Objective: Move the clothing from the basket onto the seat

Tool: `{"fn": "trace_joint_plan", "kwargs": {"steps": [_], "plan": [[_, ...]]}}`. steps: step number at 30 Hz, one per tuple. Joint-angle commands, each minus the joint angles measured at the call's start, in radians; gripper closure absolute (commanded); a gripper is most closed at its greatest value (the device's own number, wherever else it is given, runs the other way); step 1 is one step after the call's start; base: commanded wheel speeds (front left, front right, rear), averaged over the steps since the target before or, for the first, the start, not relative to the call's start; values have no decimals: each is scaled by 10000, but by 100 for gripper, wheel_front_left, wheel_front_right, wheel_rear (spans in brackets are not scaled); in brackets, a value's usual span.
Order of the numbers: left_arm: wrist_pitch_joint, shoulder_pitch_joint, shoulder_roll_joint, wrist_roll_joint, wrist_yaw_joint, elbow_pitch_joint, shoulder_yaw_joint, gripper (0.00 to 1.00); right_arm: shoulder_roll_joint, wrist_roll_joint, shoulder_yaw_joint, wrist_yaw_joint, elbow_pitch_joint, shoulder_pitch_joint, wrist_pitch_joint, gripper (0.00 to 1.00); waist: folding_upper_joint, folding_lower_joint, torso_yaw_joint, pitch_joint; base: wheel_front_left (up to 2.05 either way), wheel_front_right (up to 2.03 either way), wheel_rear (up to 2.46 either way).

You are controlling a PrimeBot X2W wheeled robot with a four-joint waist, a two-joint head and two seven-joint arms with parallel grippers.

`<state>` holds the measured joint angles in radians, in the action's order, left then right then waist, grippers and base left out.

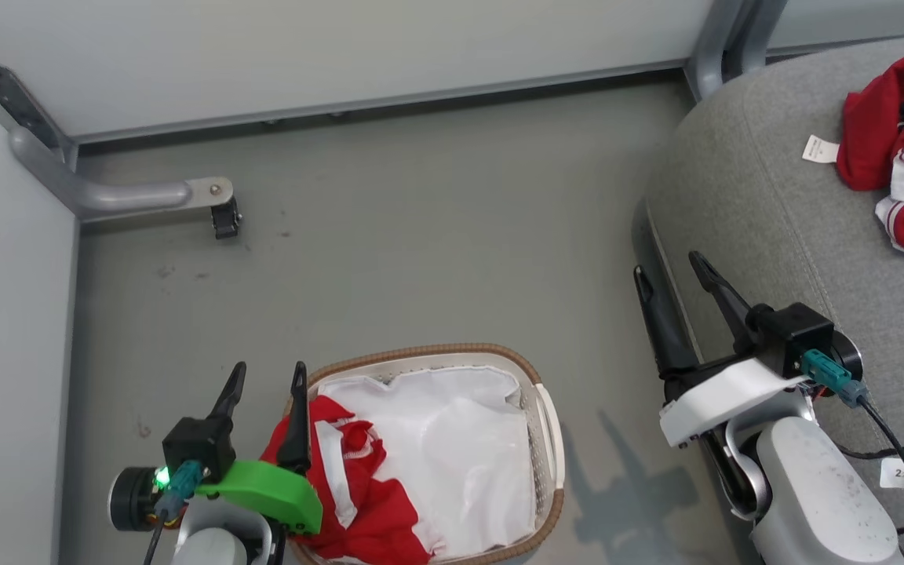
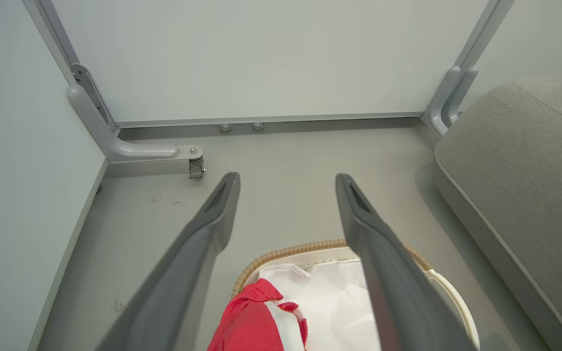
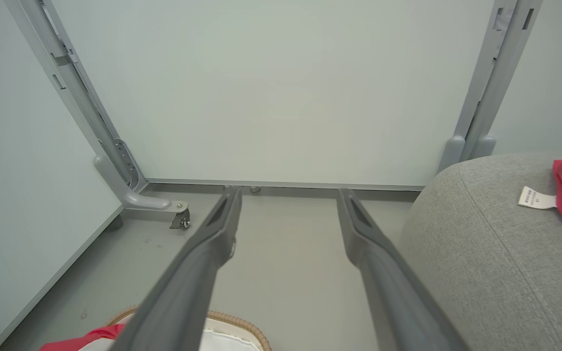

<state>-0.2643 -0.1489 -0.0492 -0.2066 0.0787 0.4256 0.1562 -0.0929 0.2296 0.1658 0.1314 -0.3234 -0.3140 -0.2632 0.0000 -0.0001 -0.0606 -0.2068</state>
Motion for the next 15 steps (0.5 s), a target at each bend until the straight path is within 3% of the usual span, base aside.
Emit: {"fn": "trace_joint_plan", "kwargs": {"steps": [1,15], "plan": [[-1,-397,-30,-80,-18,160,23,0,7,90,53,-14,72,-245,-23,0,0,1,-430,-1241,0,0,0],[-1,-2777,-118,1067,-23,3309,391,0,147,101,227,-14,411,-1142,-22,0,0,1,-1077,-3680,0,0,0]]}}
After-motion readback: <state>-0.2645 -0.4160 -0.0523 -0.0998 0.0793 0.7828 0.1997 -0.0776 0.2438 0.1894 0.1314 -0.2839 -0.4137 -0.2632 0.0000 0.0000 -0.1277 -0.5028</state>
